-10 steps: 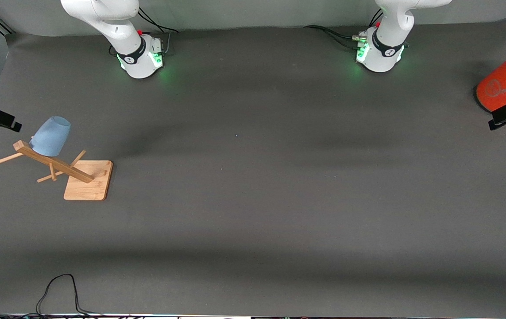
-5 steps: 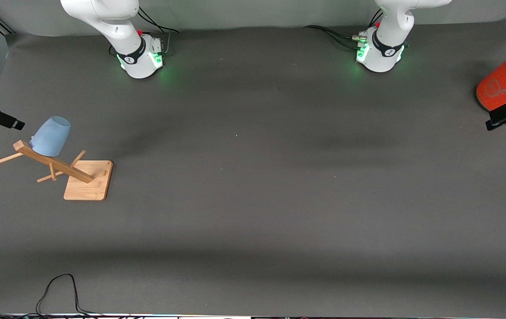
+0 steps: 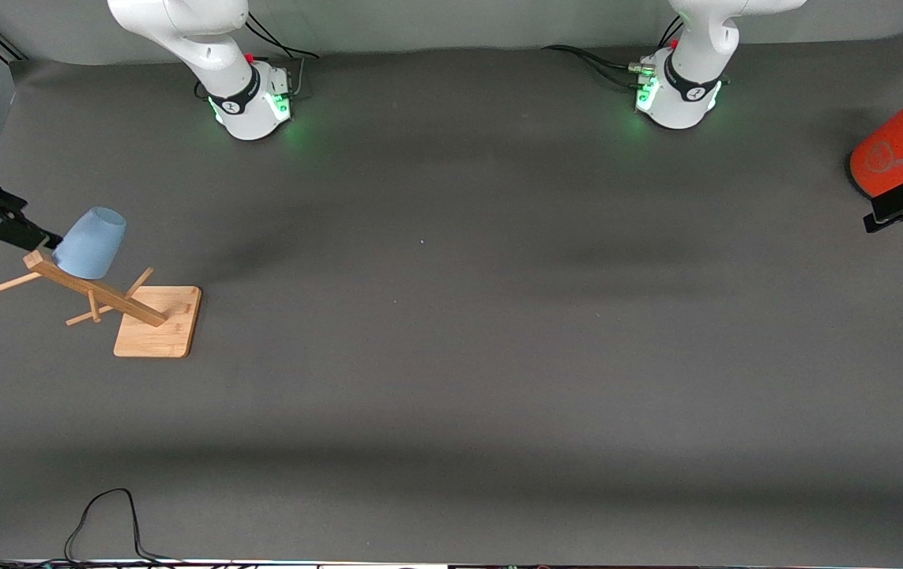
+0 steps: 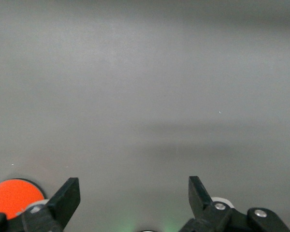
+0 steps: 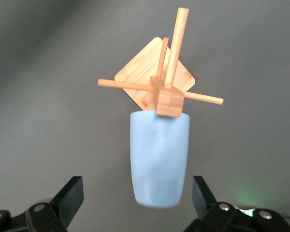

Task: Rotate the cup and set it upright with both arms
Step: 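Close the right gripper on the blue cup's base, then lift the blue cup off the stand and carry it toward mid-table, then lower the cup onto the table, open the right gripper, withdraw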

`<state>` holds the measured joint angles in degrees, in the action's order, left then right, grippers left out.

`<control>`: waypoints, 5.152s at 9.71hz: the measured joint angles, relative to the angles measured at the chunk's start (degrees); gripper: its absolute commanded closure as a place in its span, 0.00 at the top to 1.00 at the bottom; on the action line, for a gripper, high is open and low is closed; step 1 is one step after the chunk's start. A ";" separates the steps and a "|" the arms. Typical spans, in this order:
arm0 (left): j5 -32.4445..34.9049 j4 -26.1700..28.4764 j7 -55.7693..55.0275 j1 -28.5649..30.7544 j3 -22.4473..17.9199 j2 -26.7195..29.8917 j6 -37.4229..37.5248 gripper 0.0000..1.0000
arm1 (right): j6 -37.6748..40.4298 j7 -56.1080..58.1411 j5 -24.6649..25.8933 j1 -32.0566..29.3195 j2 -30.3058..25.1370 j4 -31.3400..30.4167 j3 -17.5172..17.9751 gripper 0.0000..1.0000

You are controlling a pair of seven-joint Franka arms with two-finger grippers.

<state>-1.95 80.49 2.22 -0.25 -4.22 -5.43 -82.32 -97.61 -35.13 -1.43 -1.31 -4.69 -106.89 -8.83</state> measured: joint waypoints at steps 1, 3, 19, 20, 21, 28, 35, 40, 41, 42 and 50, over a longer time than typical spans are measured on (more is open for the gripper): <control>-0.50 0.00 0.00 0.19 -0.01 0.00 0.00 1.00 | -2.98 -0.59 -0.04 0.00 -0.29 -2.99 -0.07 1.00; -1.39 0.00 0.00 0.46 -0.01 0.00 -0.01 1.00 | -7.94 -0.84 -0.23 0.00 -0.66 -7.75 -0.16 1.00; -1.10 0.05 0.00 0.75 0.43 -0.19 -0.57 1.00 | -11.10 -1.37 -0.29 1.12 -3.04 -13.71 -0.90 0.49; -1.10 0.05 0.00 0.70 0.52 -0.19 -0.57 1.00 | -9.84 -2.71 -0.29 2.34 -4.39 -13.71 -0.81 0.49; -1.10 0.05 -0.01 0.62 0.59 -0.19 -0.57 1.00 | -8.55 -4.36 -0.29 3.58 -5.69 -13.70 -0.66 0.49; -1.06 0.10 0.03 0.52 0.76 -0.78 0.12 1.00 | -2.28 -32.67 -0.44 22.03 -12.15 -13.71 -0.18 0.47; 0.92 0.25 0.05 -1.84 0.97 -1.60 -0.13 1.00 | -9.03 -75.43 -4.63 45.10 10.47 2.35 0.24 0.44; 1.14 0.83 -0.04 -1.94 0.90 -2.84 -0.88 1.00 | -13.07 -99.34 -4.78 55.64 36.29 20.69 0.30 0.44; 1.19 0.84 -0.09 -1.94 0.89 -3.11 -1.32 1.00 | -13.52 -101.80 -4.78 56.61 40.59 23.73 0.29 0.44; 1.21 0.84 -0.13 -1.94 0.89 -3.22 -1.54 1.00 | -14.60 -103.41 -4.78 57.34 44.23 25.71 0.28 0.44; 1.24 1.15 -0.26 -1.95 0.90 -3.57 -1.62 1.00 | -22.35 -108.06 -4.61 60.75 54.67 28.87 0.20 0.82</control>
<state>-0.71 81.64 1.96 -2.19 -3.32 -8.99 -83.93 -119.96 -143.19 -6.04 59.45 49.97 -78.02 -8.63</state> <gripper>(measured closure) 0.000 0.194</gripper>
